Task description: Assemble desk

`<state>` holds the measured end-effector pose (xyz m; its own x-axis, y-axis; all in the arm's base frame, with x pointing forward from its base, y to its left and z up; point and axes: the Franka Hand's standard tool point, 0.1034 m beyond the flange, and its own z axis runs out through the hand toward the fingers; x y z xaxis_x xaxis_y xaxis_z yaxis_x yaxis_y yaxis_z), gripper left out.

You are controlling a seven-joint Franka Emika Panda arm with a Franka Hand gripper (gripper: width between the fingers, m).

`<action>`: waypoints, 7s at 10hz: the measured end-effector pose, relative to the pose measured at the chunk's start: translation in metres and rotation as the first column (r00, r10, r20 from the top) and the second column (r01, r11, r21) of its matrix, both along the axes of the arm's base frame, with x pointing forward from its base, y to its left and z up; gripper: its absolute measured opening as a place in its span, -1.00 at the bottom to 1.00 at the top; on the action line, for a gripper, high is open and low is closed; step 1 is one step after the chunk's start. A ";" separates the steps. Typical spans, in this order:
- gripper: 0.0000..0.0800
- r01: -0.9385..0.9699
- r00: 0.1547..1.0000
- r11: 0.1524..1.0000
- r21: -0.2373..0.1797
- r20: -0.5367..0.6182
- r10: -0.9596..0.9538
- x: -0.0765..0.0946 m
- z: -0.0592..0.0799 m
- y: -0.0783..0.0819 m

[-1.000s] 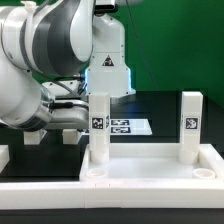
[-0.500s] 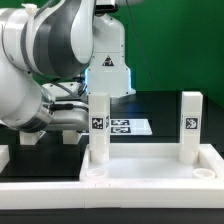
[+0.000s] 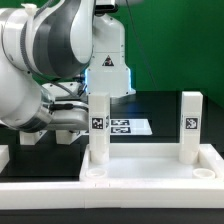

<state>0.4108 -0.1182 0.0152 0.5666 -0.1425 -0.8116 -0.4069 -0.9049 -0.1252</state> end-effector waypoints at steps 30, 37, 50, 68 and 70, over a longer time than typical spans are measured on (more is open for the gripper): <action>-0.28 0.378 0.346 0.889 -0.259 0.930 0.125 0.167 0.182 0.137; -0.28 0.270 0.322 0.903 -0.333 0.916 0.242 0.188 0.161 0.211; -0.28 0.171 0.158 0.912 -0.374 0.924 0.349 0.235 0.157 0.231; -0.28 0.204 0.132 0.904 -0.376 0.925 0.355 0.224 0.107 0.229; -0.28 0.214 0.135 0.904 -0.371 0.928 0.348 0.224 0.107 0.228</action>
Offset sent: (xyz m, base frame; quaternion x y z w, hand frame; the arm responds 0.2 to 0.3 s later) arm 0.0000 0.0000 0.0000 0.0000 0.0000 0.0000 1.0000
